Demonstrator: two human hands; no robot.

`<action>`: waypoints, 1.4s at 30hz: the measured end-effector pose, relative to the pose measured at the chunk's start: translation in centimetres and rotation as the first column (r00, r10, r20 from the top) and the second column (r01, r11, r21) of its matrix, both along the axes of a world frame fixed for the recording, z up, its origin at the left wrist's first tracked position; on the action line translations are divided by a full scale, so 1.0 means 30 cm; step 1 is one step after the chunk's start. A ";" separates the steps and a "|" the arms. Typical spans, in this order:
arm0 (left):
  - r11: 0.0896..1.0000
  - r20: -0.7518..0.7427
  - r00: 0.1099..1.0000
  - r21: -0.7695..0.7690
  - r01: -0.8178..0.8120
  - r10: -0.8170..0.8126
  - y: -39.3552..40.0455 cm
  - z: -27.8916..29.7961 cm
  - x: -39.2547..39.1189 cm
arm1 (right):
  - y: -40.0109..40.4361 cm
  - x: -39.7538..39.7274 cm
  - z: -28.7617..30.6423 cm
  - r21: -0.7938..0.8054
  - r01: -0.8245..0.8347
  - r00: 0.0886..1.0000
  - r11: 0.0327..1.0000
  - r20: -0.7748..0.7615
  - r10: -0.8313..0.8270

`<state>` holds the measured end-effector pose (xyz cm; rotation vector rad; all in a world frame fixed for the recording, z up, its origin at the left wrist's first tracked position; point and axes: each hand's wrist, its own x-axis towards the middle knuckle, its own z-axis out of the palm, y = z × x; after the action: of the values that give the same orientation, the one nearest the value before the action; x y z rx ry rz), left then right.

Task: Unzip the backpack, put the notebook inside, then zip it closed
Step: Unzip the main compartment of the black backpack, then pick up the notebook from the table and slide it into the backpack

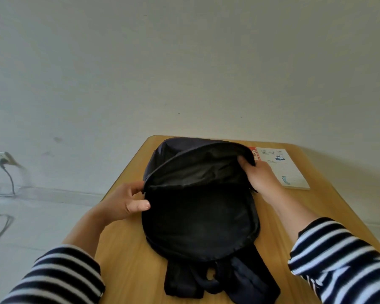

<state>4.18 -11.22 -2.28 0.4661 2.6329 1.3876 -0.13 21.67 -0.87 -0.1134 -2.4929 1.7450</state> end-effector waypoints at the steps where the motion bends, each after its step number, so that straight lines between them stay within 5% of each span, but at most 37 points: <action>1: 0.998 -0.008 0.999 -0.037 -0.045 0.045 0.003 -0.008 -0.007 | 0.000 -0.011 0.002 -0.019 0.017 1.000 1.000 0.004 -0.017; 6: 0.938 -0.077 0.937 0.095 -0.333 0.341 0.057 -0.010 -0.081 | -0.008 -0.078 0.023 -0.056 0.141 0.990 0.988 0.020 -0.140; 12: 0.819 -0.014 0.838 0.225 -0.529 0.545 0.078 -0.023 -0.196 | 0.002 -0.176 0.029 0.099 0.286 0.958 0.953 -0.053 -0.282; 17: 0.765 -0.071 0.762 0.016 -0.644 0.643 0.093 -0.059 -0.258 | -0.005 -0.216 -0.018 0.409 0.296 0.955 0.863 -0.107 -0.277; 22: 0.687 -0.145 0.724 -0.234 -0.688 0.675 0.111 -0.078 -0.287 | -0.006 -0.223 -0.082 0.690 0.261 0.944 0.675 -0.037 -0.327; 26: 0.662 -0.140 0.720 -0.304 -0.685 0.680 0.111 -0.075 -0.292 | -0.015 -0.216 -0.092 0.790 0.203 0.956 0.578 -0.032 -0.292; 31: 0.671 -0.091 0.732 -0.339 -0.660 0.675 0.120 -0.047 -0.288 | 0.001 -0.214 -0.088 0.737 0.139 0.974 0.662 0.018 -0.224; 38: 0.689 0.047 0.694 -0.190 -0.700 0.718 0.148 0.017 -0.245 | 0.088 -0.126 -0.087 0.416 0.187 0.982 0.890 -0.089 -0.165; 42: 0.591 -0.158 0.632 -0.242 -0.769 0.758 0.237 0.055 -0.204 | 0.137 -0.086 -0.099 0.380 0.259 0.964 0.888 -0.166 -0.210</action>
<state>-1.94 -4.10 -0.62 -0.8133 3.1368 1.0605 -2.71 25.77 -3.85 -0.2572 -2.5590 1.0931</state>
